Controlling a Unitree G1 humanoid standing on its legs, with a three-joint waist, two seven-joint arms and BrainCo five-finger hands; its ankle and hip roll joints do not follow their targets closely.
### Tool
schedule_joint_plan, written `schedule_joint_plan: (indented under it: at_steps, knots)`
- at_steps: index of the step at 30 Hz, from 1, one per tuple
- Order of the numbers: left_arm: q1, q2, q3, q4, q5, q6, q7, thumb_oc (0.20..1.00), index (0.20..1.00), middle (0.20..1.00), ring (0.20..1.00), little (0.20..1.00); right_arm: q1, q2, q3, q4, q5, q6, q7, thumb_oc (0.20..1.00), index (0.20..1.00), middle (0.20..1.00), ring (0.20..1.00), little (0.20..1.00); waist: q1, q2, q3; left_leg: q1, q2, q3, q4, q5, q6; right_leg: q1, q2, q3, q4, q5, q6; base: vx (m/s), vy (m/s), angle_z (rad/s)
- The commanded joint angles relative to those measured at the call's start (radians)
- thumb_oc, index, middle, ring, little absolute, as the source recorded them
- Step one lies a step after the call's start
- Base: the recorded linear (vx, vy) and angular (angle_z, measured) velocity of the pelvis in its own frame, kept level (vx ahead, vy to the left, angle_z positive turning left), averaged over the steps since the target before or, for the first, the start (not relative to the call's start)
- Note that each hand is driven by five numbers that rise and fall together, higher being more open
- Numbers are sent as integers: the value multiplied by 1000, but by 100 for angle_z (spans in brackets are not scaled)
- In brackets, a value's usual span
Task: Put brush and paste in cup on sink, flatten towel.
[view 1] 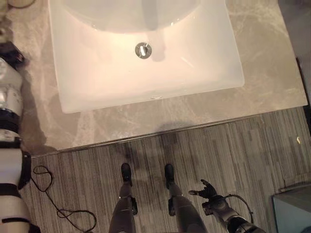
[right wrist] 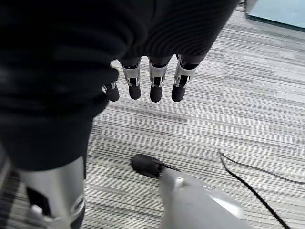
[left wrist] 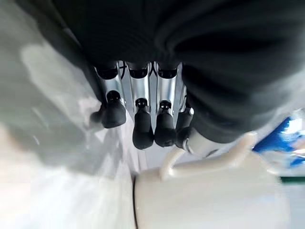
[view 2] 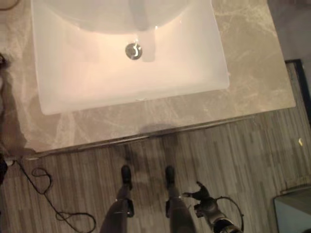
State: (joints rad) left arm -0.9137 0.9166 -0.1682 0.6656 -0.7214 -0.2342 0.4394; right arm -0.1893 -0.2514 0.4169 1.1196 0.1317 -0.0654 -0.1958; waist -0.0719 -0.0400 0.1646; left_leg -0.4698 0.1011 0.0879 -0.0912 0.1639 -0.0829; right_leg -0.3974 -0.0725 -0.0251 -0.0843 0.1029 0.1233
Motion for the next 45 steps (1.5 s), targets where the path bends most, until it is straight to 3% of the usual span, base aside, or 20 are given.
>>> schedule_joint_plan:
  at_steps: [1,3,7,8,9,10,14,18,23,25,26,27,28,29,30,31,34,36,41,45]
  knots:
    - [114,-61,35,-27,116,-42,57,200,200,200,200,200,73,-4,-36,31,-31,5,-18,1000,1000,1000,1000,1000,12,-30,-21,43,-25,-17,4,-48,-27,74,-86,-46,0,11,52,82,-73,33]
    - [241,-121,98,-156,163,-49,52,200,200,200,200,200,101,-17,-72,38,-50,9,-12,1000,1000,1000,1000,1000,22,-31,-34,90,-27,-15,4,-56,-36,137,-91,-91,9,-24,46,99,-59,67]
    - [314,-163,131,-233,192,-49,47,200,200,200,200,200,119,-28,-93,36,-56,12,-5,1000,1000,1000,1000,1000,23,-33,-34,125,-41,-12,38,-66,-32,180,-100,-109,29,-47,42,44,-3,41]
    - [358,-220,139,-276,200,-47,26,200,200,200,200,200,130,-46,-121,25,-58,10,-1,1000,1000,1000,1000,1000,19,-36,-19,103,-59,35,157,-112,-22,225,-119,-138,57,-72,36,-36,17,25]
    - [358,-221,140,-277,201,-47,26,200,200,200,200,200,129,-47,-121,24,-58,10,-1,1000,1000,1000,1000,1000,18,-35,-21,99,-60,34,158,-110,-21,222,-119,-139,56,-70,36,-66,150,74]
    - [410,-259,140,-329,218,-33,-24,200,200,200,200,200,137,-61,-145,14,-57,10,11,1000,1000,1000,1000,1000,10,-17,-31,109,-55,184,195,-131,12,266,-110,-161,85,-99,26,-38,136,108]
    - [478,-257,157,-369,228,-10,-68,200,200,200,200,200,143,-54,-157,3,-56,16,19,1000,1000,1000,1000,1000,20,-15,-52,171,-78,190,192,-176,56,280,-118,-155,173,-123,21,55,142,49]
    - [546,-266,179,-406,237,18,-109,200,200,200,200,200,139,-46,-165,-20,-63,24,31,1000,1000,1000,1000,1000,18,-11,-57,237,-112,161,196,-209,90,274,-129,-120,274,-82,40,77,147,3]
    - [581,-281,184,-426,239,29,-145,200,200,200,200,200,152,-48,-181,-80,-58,21,42,1000,1000,1000,1000,1000,-7,6,-54,321,-147,135,163,-225,138,214,-153,-48,488,73,46,55,151,13]
    - [575,-287,170,-422,240,35,-158,200,200,200,200,200,160,-51,-173,-122,-58,16,47,1000,1000,1000,1000,1000,-26,28,-46,352,-142,119,148,-225,147,180,-101,7,583,42,31,31,124,34]
    - [575,-287,170,-422,240,35,-158,200,200,200,200,200,160,-52,-173,-122,-58,16,47,1000,1000,1000,1000,1000,-24,31,-48,349,-138,121,147,-222,145,176,-97,7,579,47,30,118,125,47]
    - [559,-299,144,-406,238,32,-168,200,200,200,200,200,183,-65,-172,-152,-46,3,54,1000,1000,1000,1000,1000,-63,38,-53,387,-154,70,129,-219,143,121,33,73,578,-53,2,119,128,33]
    - [559,-299,140,-407,237,34,-174,200,200,200,200,200,185,-69,-171,-155,-45,3,52,1000,1000,1000,1000,1000,-63,41,-52,397,-160,72,121,-218,143,89,23,46,572,-60,-3,149,117,52]
    - [557,-297,142,-413,237,34,-176,200,200,200,200,200,182,-69,-169,-143,-50,5,50,1000,1000,1000,1000,1000,-51,45,-55,407,-147,93,108,-220,134,65,-39,-11,507,-64,-3,62,40,45]
    - [557,-297,141,-413,237,35,-176,200,200,200,200,200,182,-69,-169,-142,-50,4,50,1000,1000,1000,1000,1000,-55,46,-54,410,-146,88,106,-221,134,71,-39,-16,504,-66,-3,146,-114,30]
    - [554,-300,126,-421,227,33,-184,200,200,200,200,200,181,-72,-163,-133,-64,7,52,1000,1000,1000,1000,1000,-68,40,-57,425,-140,64,103,-229,121,47,-56,-18,364,-44,11,201,-137,-14]
    - [530,-286,79,-429,202,29,-223,200,200,200,200,200,185,-84,-158,-99,-92,18,61,1000,1000,1000,1000,1000,-89,21,-24,463,-155,19,143,-269,109,31,-93,41,216,65,53,191,-128,20]
    - [537,-282,60,-439,188,39,-251,200,200,200,200,200,196,-80,-157,-78,-107,25,64,1000,1000,1000,1000,1000,-85,3,-25,469,-166,6,169,-291,107,70,-106,21,198,59,53,91,-119,58]
    - [611,-275,64,-493,149,47,-325,200,200,200,200,200,208,-76,-173,21,-131,38,81,1000,1000,1000,1000,1000,-77,-4,-74,486,-152,-1,160,-303,97,132,-73,17,166,49,43,154,-155,40]
    - [656,-254,62,-512,100,55,-382,200,200,200,200,200,240,-80,-193,62,-153,41,90,1000,1000,1000,1000,1000,-78,14,-110,502,-120,8,110,-286,73,176,-49,3,105,31,30,110,-126,2]
